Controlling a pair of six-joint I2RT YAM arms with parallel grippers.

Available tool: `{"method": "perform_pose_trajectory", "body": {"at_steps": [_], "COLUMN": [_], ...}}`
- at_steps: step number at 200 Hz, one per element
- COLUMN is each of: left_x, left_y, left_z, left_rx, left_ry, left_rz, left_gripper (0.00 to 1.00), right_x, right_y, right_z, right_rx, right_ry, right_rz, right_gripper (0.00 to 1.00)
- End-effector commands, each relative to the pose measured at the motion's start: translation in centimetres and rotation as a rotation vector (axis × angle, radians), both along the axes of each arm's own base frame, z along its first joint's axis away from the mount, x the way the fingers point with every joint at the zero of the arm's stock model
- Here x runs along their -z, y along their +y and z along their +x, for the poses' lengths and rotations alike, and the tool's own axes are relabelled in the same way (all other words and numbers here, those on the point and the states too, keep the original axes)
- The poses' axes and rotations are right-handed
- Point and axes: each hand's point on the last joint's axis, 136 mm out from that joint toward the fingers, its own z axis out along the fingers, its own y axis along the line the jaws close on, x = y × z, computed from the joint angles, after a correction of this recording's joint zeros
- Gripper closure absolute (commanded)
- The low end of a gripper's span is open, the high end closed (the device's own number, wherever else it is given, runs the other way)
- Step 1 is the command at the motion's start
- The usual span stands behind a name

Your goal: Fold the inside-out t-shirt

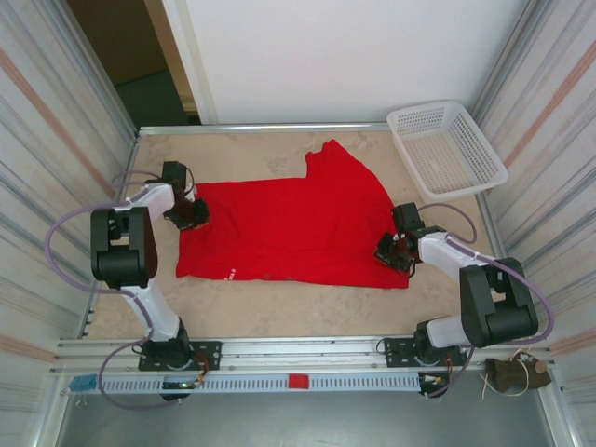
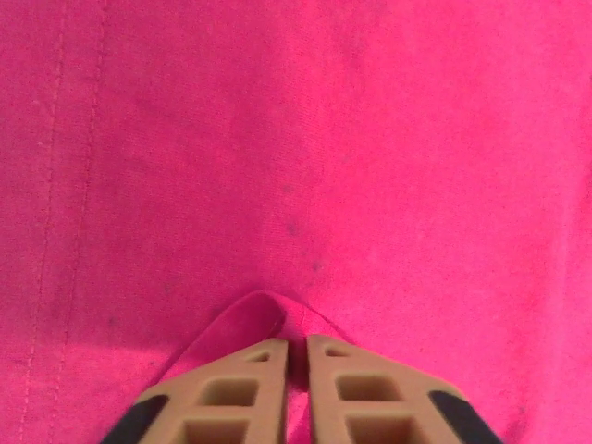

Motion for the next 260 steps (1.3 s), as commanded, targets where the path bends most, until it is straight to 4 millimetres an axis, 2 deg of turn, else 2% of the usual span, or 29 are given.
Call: {"method": "perform_pose_trajectory", "body": {"at_steps": [1,24,48,64,93,114,118,128,133,142,154,174,204,222,260], "left_x": [0.1,-1.3,-3.8,-5.3,-6.7,-6.4,-6.3,-5.9,-5.8,-5.6,-5.1,-4.3,-3.0,-2.2,-1.1], "left_y": [-0.3,-0.1,0.6,1.2,2.4,2.4,2.4,2.1,2.1,2.1,2.4,2.8,2.3,2.2,3.1], "left_z": [-0.5,-0.9,-2.1,-3.3,-6.1,-7.7,-8.0,-8.8,-9.2,-9.8,-10.8,-12.2,-13.6,-13.9,-13.9], "left_rx": [0.016,0.001,-0.061,-0.119,-0.229,-0.278,-0.286,-0.304,-0.311,-0.337,-0.378,-0.436,-0.441,-0.435,-0.437], "left_ry": [0.001,-0.029,-0.084,-0.125,-0.172,-0.17,-0.164,-0.146,-0.142,-0.137,-0.135,-0.127,-0.107,-0.086,-0.064], "left_rz": [-0.008,0.003,0.026,0.028,-0.013,-0.092,-0.101,-0.115,-0.119,-0.12,-0.107,-0.091,-0.089,-0.08,-0.013], "left_gripper": [1.0,1.0,1.0,1.0,1.0,1.0,0.92,0.66,0.57,0.49,0.42,0.4,0.47,0.5,0.5], "right_x": [0.9,0.8,0.8,0.8,0.8,0.8,0.8,0.9,0.9,1.0,0.9,0.8,0.7,0.8,0.8], "right_y": [-1.4,-1.5,-1.7,-1.9,-2.4,-2.6,-2.6,-2.7,-2.7,-2.7,-2.7,-2.6,-2.6,-2.6,-2.6], "right_z": [-1.5,-1.5,-1.6,-1.6,-1.6,-1.5,-1.5,-1.4,-1.4,-1.3,-1.1,-1.0,-0.9,-0.9,-0.9], "right_rx": [0.041,0.045,0.052,0.057,0.074,0.08,0.082,0.085,0.085,0.085,0.087,0.088,0.088,0.088,0.089], "right_ry": [0.057,0.053,0.053,0.051,0.048,0.048,0.049,0.051,0.052,0.052,0.049,0.044,0.043,0.044,0.044], "right_rz": [-0.052,-0.053,-0.056,-0.057,-0.064,-0.063,-0.062,-0.063,-0.062,-0.059,-0.056,-0.051,-0.053,-0.053,-0.053], "right_gripper": [0.83,0.83,0.83,0.83,0.83,0.83,0.83,0.83,0.83,0.83,0.84,0.84,0.84,0.84,0.84]}}
